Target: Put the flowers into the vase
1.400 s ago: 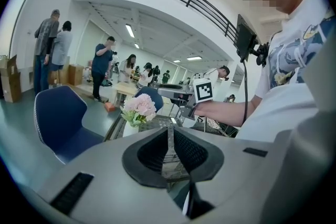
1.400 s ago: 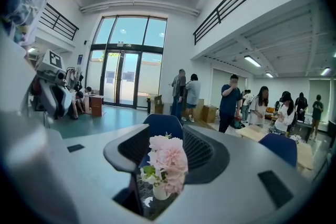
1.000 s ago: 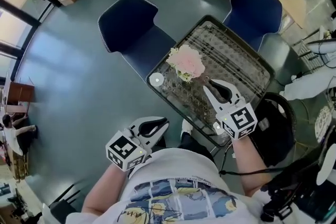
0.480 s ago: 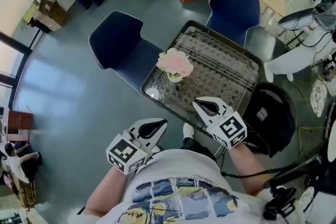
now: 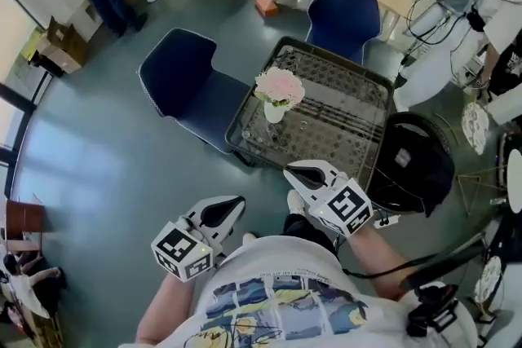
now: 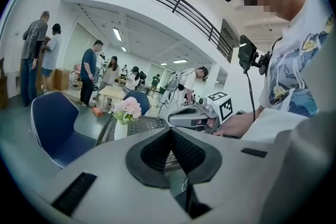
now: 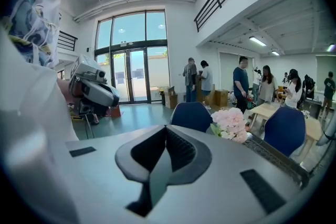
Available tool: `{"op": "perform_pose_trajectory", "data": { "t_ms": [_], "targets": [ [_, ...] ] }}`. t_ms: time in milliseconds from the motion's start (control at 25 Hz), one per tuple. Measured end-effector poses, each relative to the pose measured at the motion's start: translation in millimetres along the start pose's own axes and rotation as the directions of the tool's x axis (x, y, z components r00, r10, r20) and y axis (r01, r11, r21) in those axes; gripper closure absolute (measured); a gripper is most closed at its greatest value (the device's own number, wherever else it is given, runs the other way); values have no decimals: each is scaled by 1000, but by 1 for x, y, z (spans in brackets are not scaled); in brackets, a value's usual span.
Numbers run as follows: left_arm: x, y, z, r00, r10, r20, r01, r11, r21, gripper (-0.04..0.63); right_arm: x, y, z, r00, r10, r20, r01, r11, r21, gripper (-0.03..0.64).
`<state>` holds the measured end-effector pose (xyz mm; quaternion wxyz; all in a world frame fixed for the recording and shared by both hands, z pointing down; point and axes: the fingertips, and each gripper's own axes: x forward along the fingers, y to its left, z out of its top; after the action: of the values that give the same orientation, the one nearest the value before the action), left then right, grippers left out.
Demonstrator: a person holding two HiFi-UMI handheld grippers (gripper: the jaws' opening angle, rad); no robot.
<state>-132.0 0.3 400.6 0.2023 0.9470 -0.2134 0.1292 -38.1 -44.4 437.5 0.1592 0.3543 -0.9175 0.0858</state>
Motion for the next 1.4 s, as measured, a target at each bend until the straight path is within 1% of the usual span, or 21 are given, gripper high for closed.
{"op": "perform_pose_trajectory", "data": {
  "t_ms": [120, 280, 480, 640, 880, 1000, 1200, 1400],
  "targets": [
    [-22, -9, -17, 1000, -29, -6, 29, 1000, 13, 586, 1, 40, -3, 1000, -12, -13, 12, 1000, -6, 606],
    [-45, -20, -34, 996, -84, -15, 84, 996, 27, 586, -2, 85, -9, 998, -58, -24, 58, 998, 4, 606],
    [-71, -25, -62, 995, -97, -31, 98, 994, 44, 586, -1, 130, -24, 996, -75, -44, 75, 997, -7, 606],
    [-82, -36, -73, 994, -106, -30, 107, 993, 57, 586, -5, 158, -32, 996, -57, -64, 57, 998, -1, 606],
    [-90, -51, -79, 994, -112, -20, 113, 992, 61, 586, -5, 183, -25, 998, -18, -62, 16, 999, -31, 607],
    [-91, -55, -80, 993, -120, -24, 121, 991, 65, 586, -6, 187, -25, 998, -25, -57, 22, 999, -38, 607],
    [-97, -56, -90, 992, -117, -43, 120, 991, 63, 586, -13, 195, -25, 999, -27, -44, 26, 1000, -14, 607],
    [-91, -62, -91, 988, -145, -45, 148, 986, 79, 586, -15, 196, -27, 998, -39, -49, 39, 999, -6, 607]
  ]
}}
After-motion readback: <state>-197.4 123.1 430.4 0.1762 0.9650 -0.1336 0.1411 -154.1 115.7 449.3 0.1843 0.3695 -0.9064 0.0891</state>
